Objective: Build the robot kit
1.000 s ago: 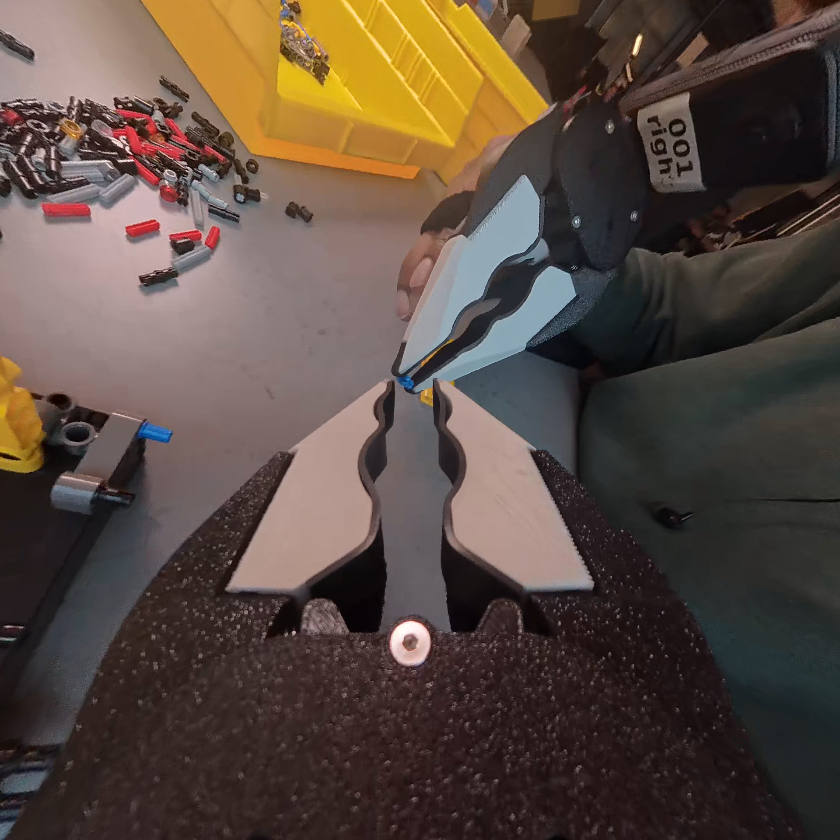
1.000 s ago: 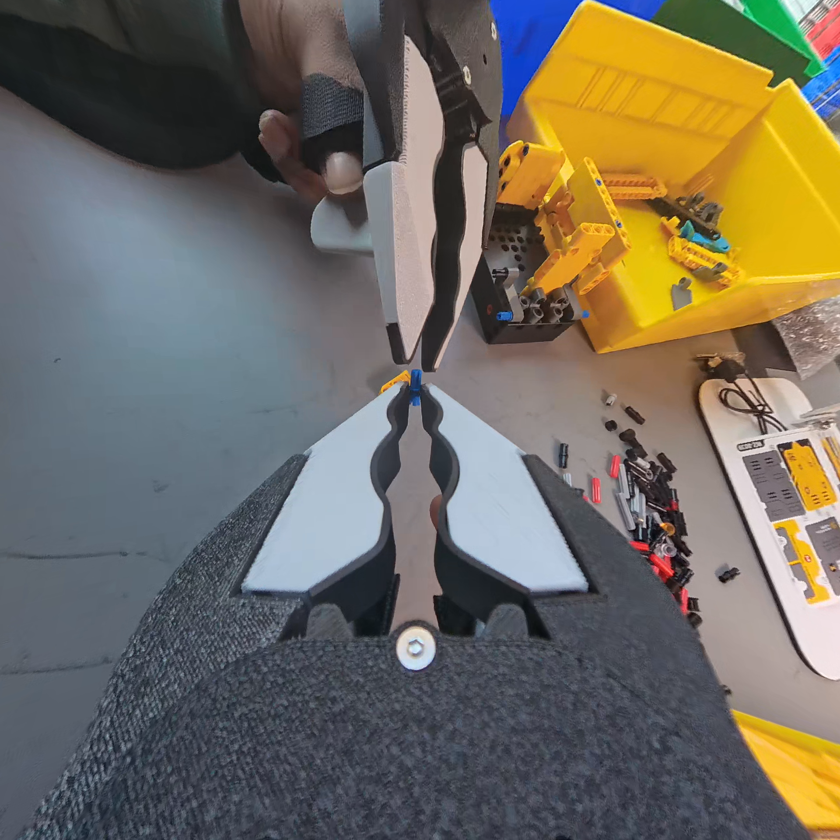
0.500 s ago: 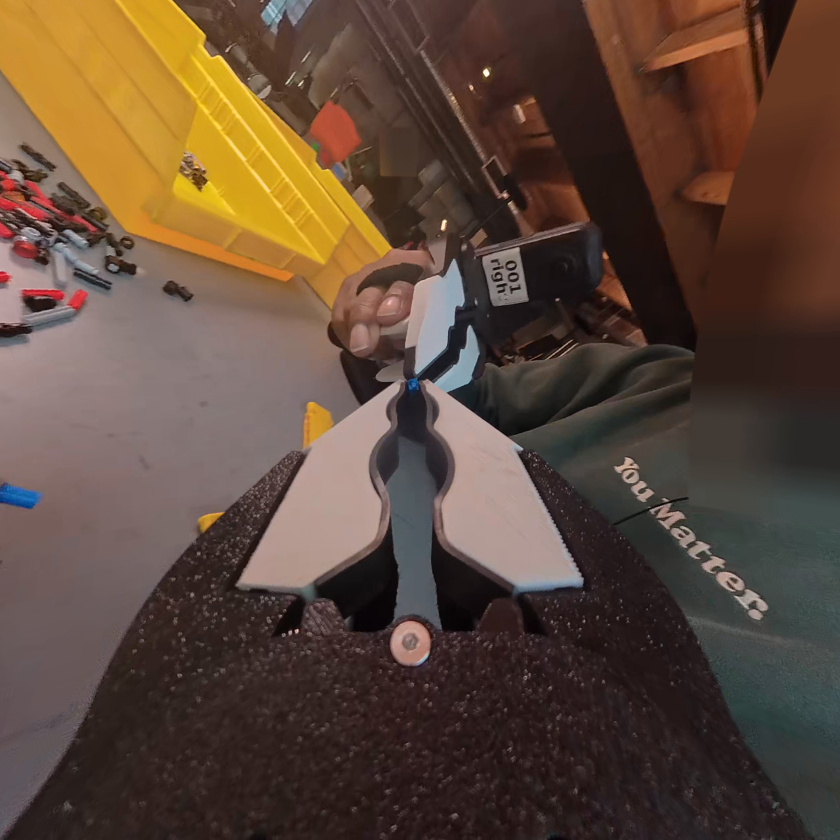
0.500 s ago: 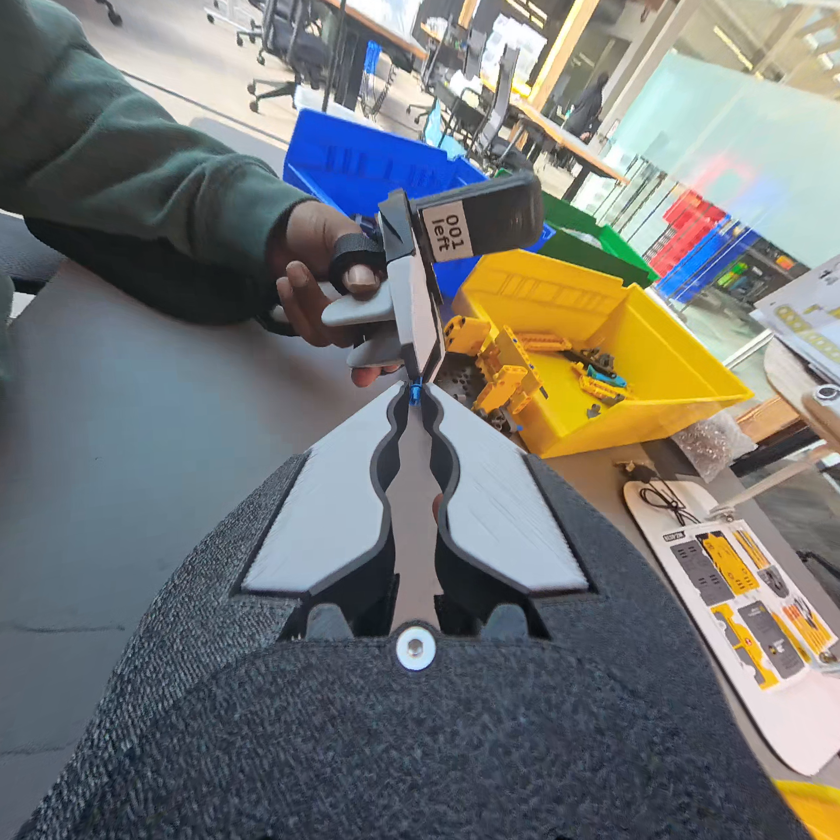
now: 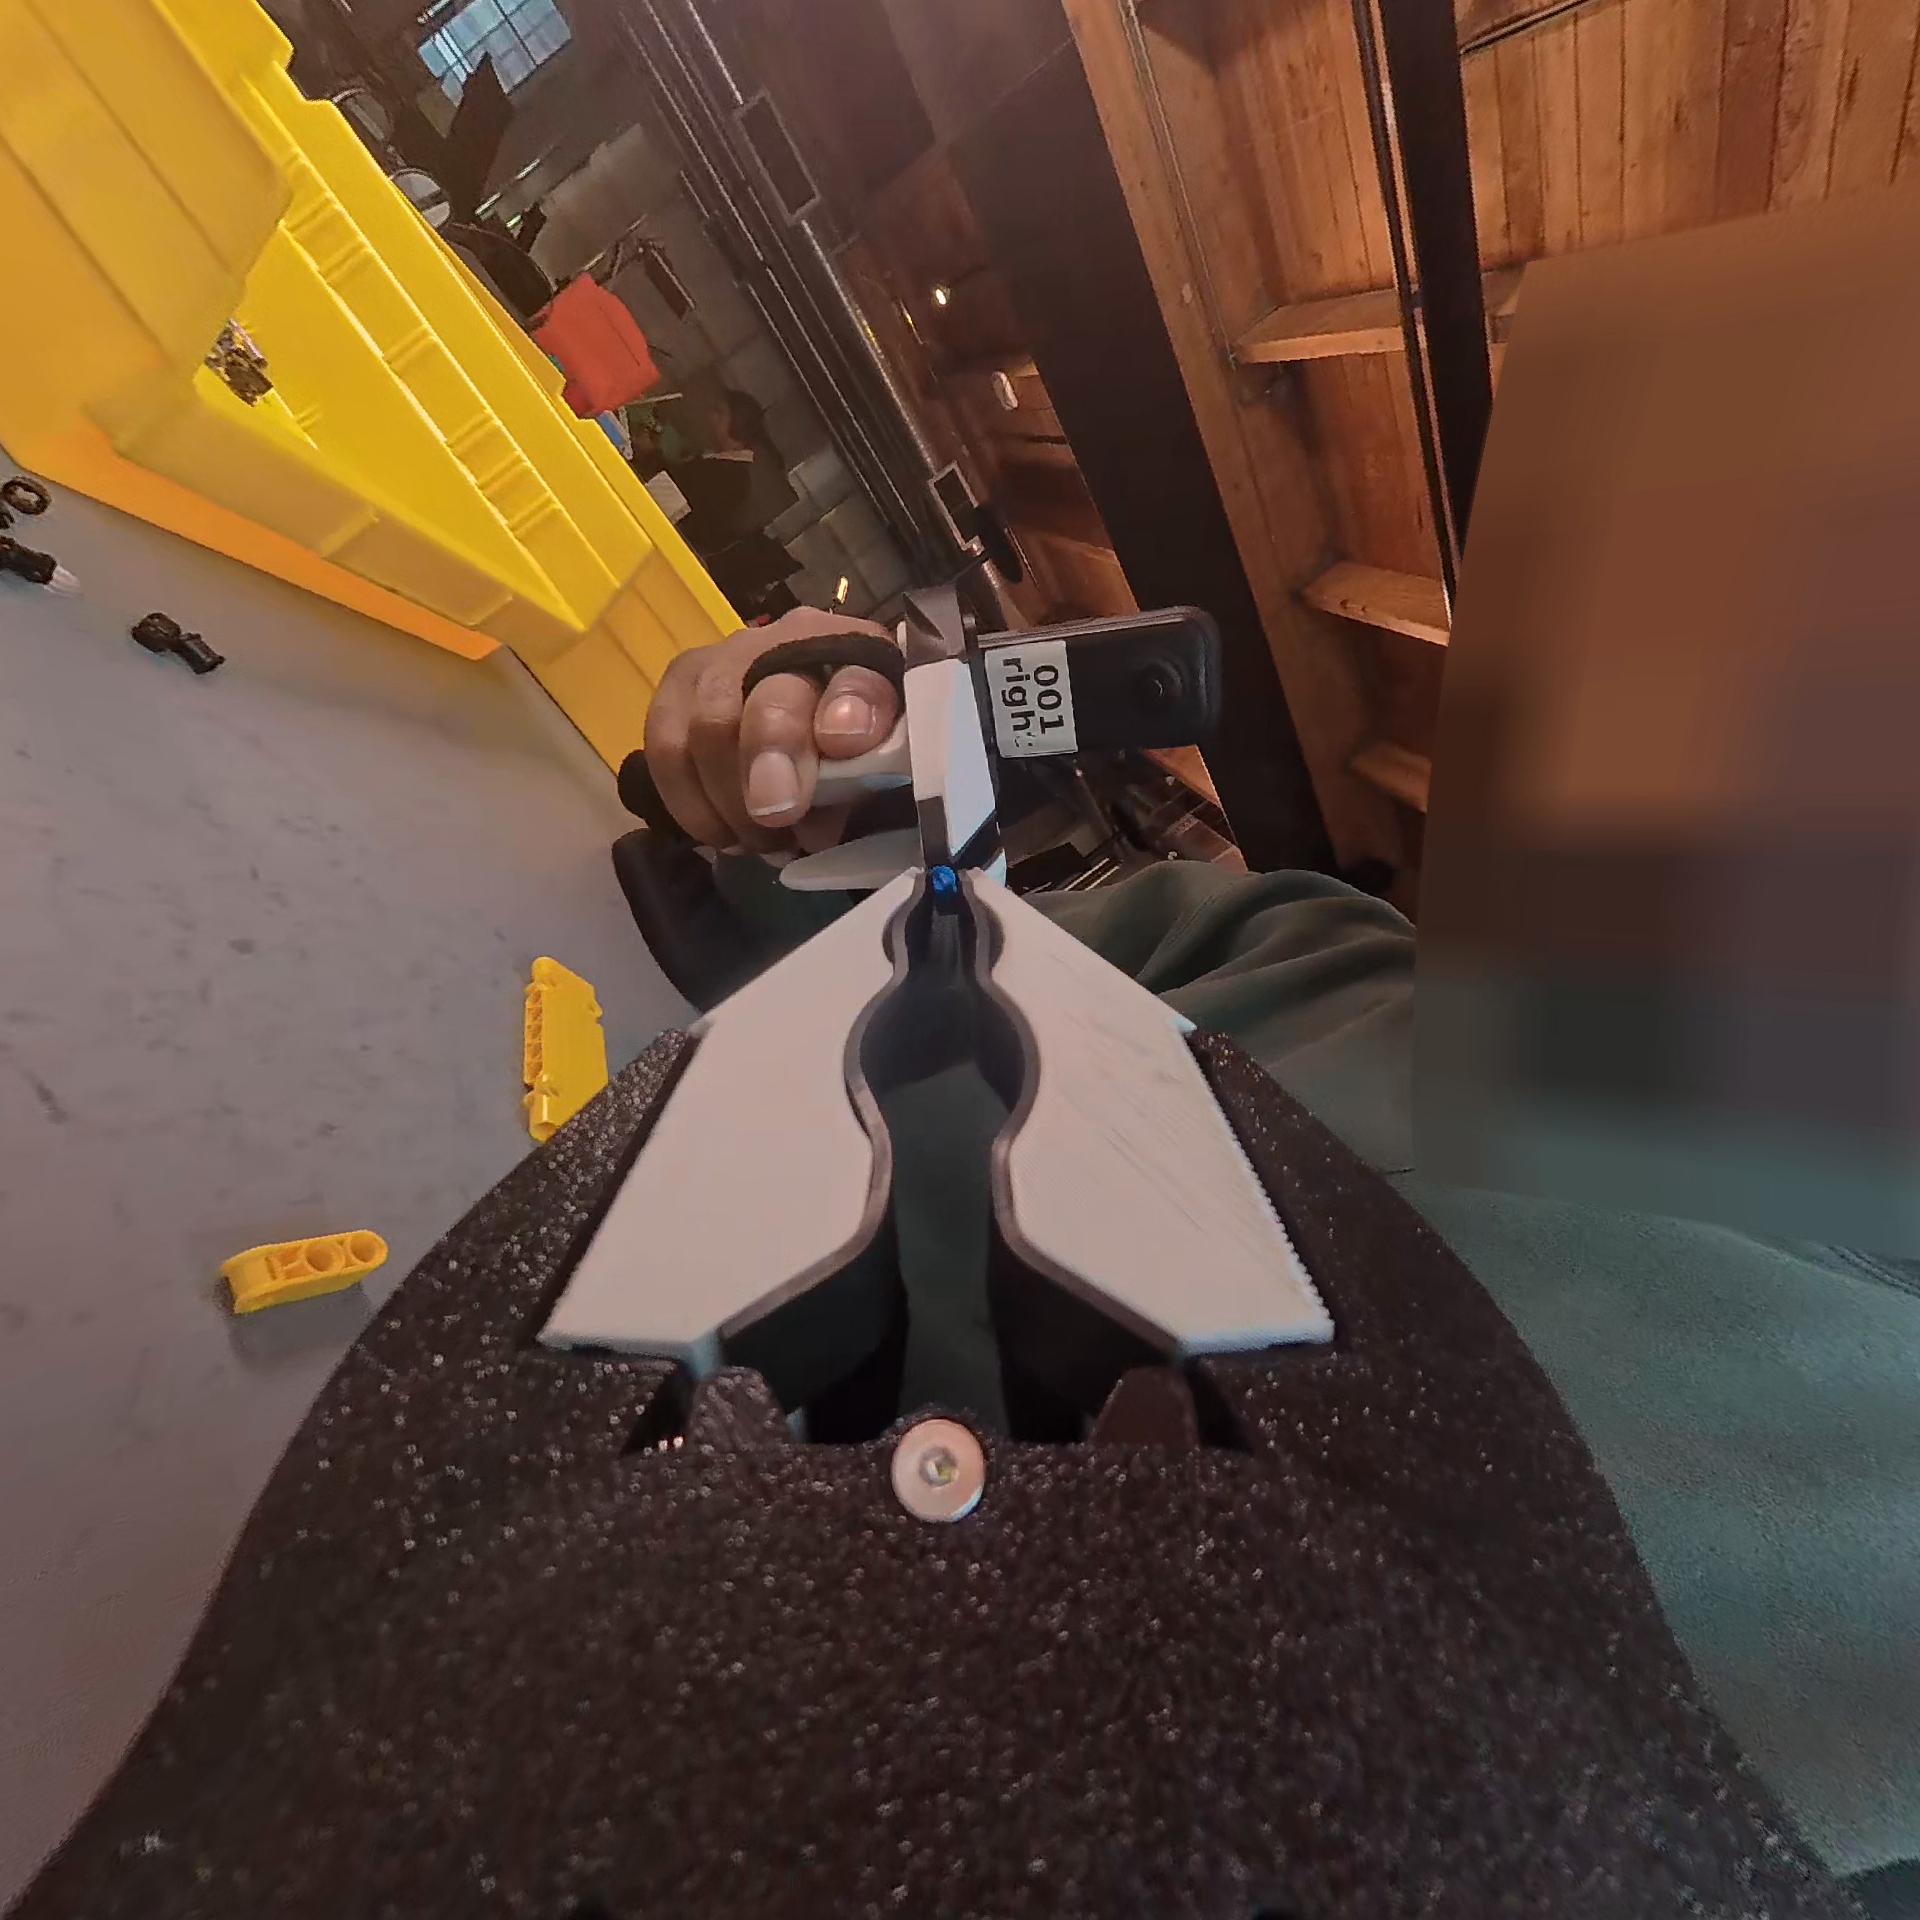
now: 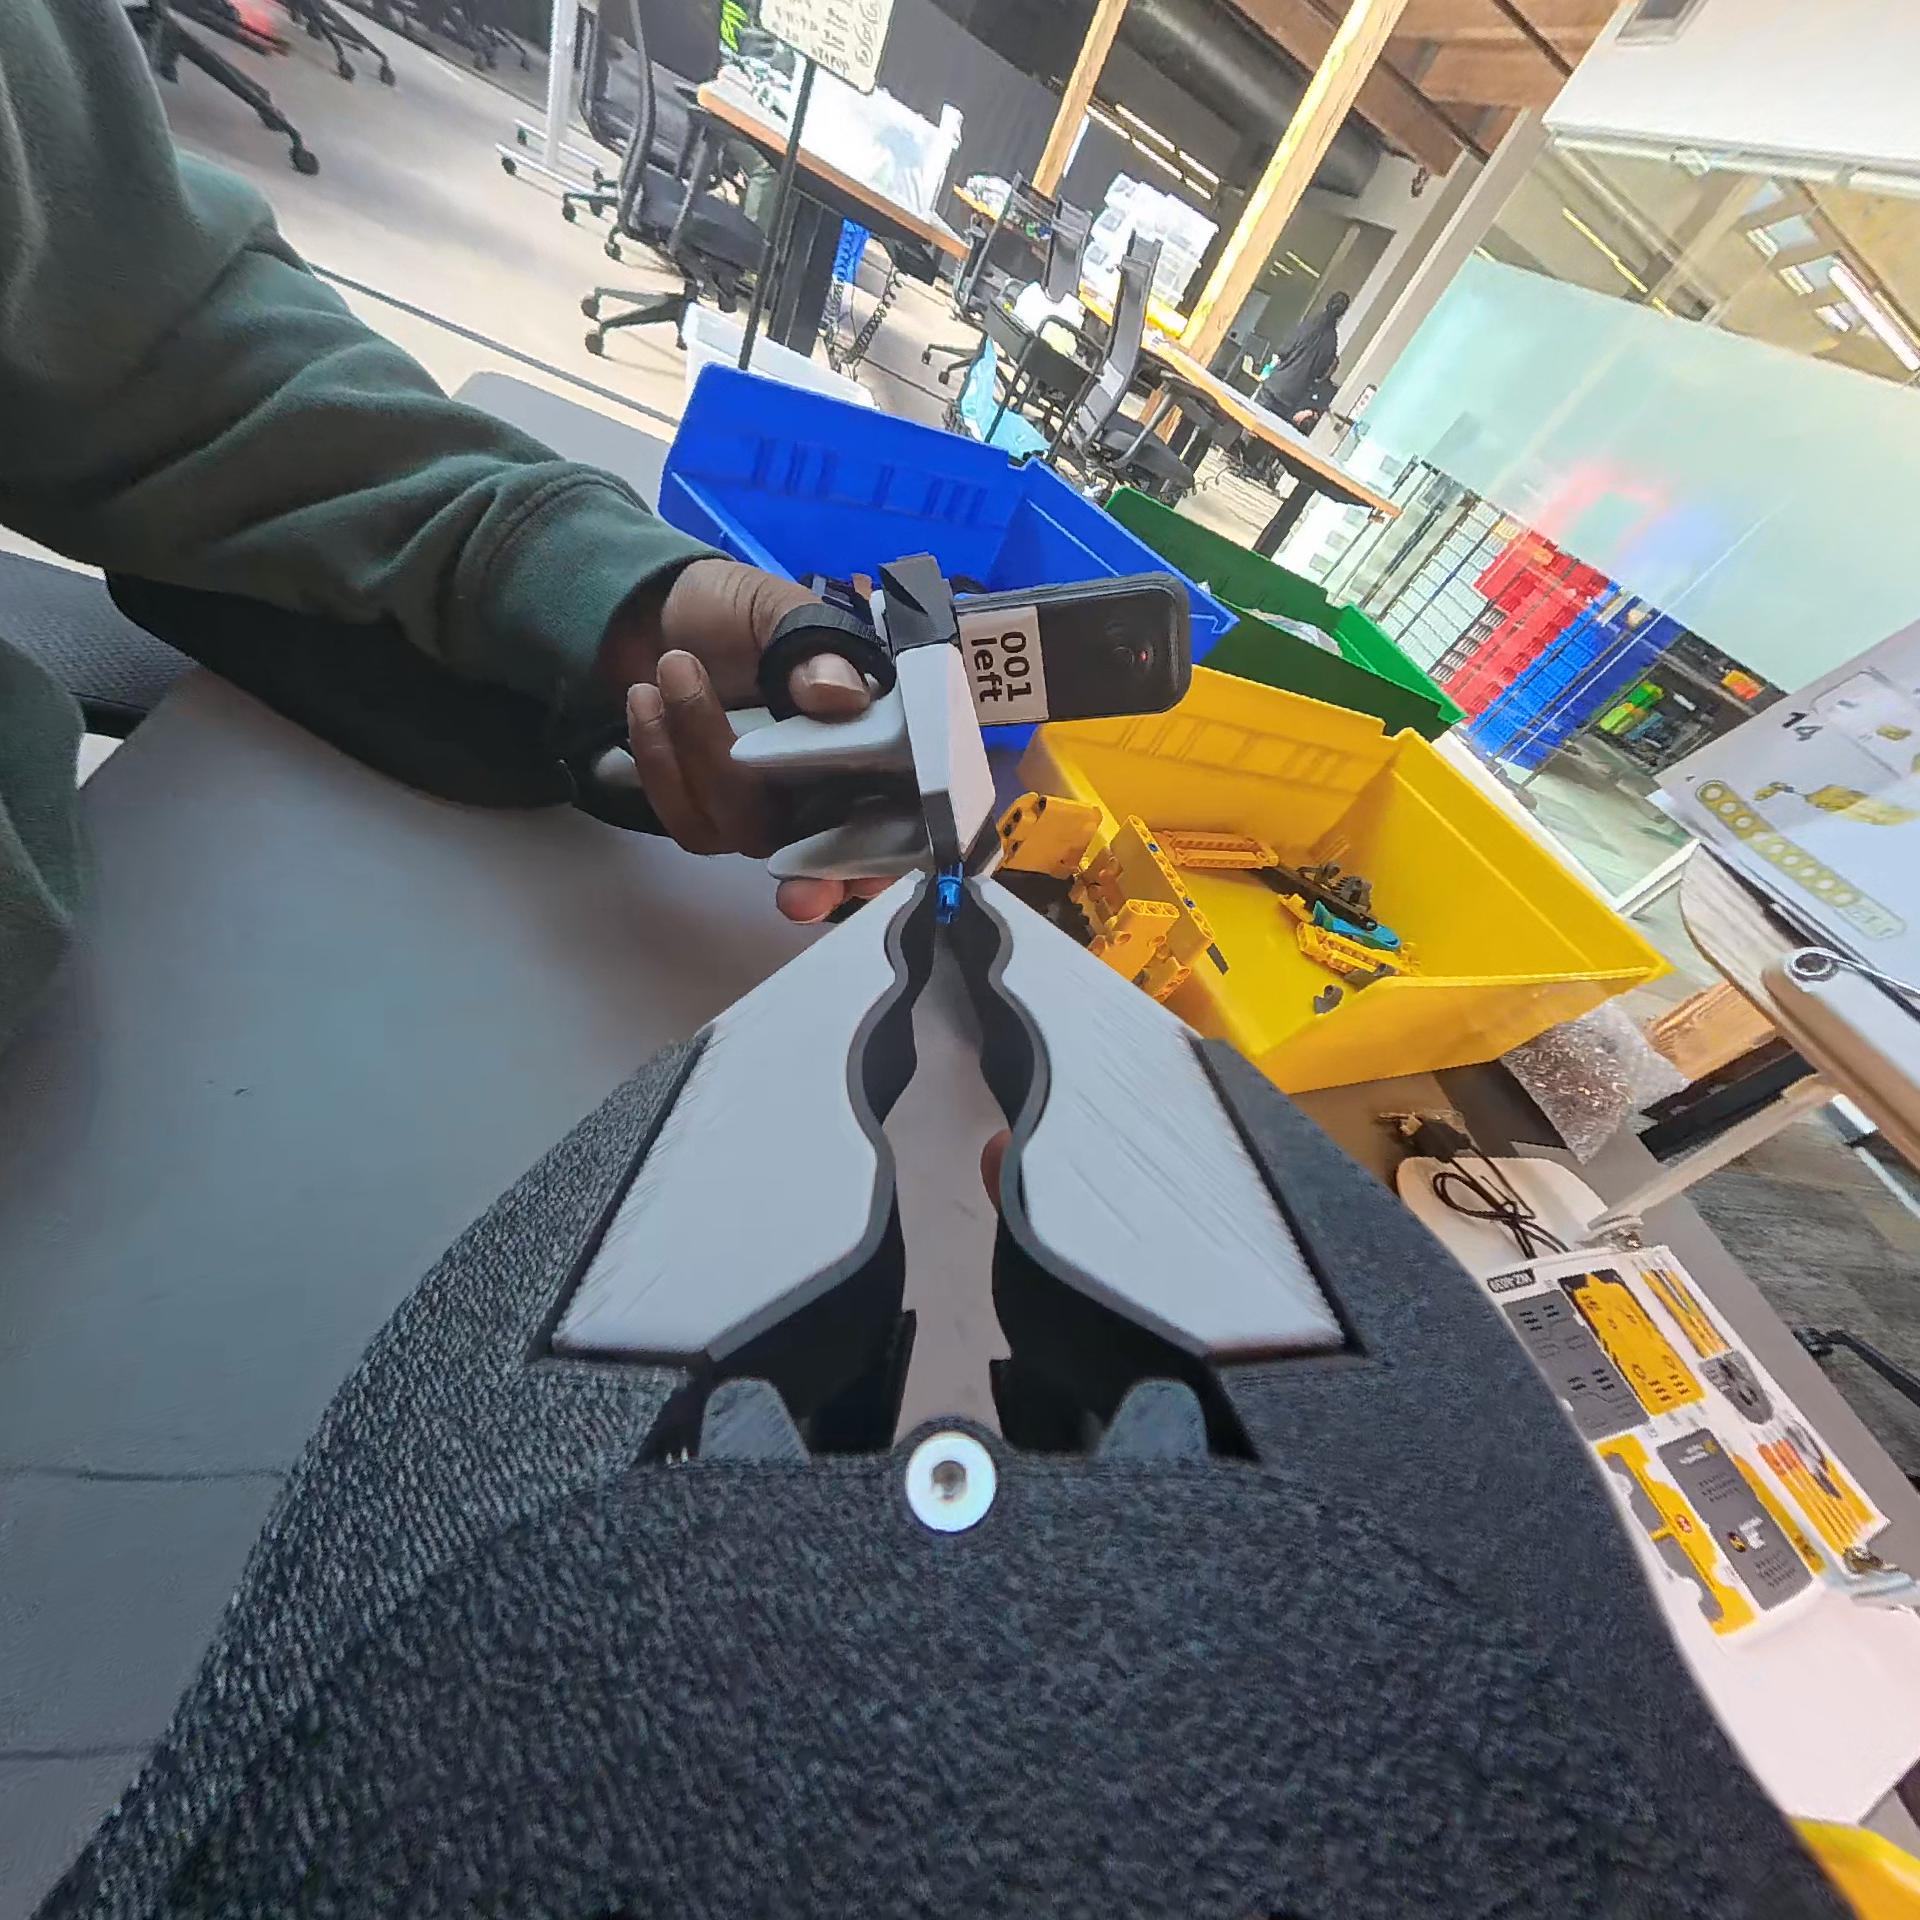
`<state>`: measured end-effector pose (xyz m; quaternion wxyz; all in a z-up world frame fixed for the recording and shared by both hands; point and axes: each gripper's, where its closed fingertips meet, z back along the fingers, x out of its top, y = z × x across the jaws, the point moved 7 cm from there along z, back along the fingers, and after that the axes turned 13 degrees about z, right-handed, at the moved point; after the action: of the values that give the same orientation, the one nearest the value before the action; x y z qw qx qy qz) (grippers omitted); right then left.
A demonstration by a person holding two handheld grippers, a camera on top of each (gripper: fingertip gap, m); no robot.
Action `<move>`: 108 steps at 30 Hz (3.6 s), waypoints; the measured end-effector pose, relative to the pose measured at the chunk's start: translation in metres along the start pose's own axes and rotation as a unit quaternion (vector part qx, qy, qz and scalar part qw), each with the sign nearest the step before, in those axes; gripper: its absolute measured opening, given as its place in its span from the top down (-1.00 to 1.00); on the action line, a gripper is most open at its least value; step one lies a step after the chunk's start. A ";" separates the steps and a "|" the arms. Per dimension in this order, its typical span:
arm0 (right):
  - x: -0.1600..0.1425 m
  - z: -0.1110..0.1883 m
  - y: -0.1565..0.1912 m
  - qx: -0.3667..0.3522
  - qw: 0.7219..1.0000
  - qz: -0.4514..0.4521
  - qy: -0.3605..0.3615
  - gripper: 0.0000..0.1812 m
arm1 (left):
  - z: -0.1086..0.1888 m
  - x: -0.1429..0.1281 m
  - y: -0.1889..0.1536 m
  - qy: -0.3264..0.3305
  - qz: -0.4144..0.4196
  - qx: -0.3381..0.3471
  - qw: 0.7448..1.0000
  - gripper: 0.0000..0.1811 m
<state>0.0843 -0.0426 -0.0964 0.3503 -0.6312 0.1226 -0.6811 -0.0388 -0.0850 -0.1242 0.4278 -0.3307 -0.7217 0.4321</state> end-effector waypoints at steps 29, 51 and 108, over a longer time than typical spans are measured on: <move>-0.042 0.010 -0.023 -0.024 0.994 -0.064 0.083 0.96 | 0.017 -0.007 0.033 0.130 -0.281 0.416 0.855 0.73; -0.062 0.009 -0.017 -0.002 0.988 -0.076 0.132 0.95 | 0.001 -0.029 0.061 0.174 -0.314 0.566 0.743 0.65; -0.035 -0.001 -0.008 0.053 0.966 -0.251 0.026 0.81 | -0.009 -0.017 0.006 0.098 -0.555 0.404 0.720 0.76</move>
<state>0.0794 -0.0143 -0.1188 0.1981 -0.6045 -0.0674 -0.7686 -0.0232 -0.0939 -0.1333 0.7523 0.2930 -0.4873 0.3329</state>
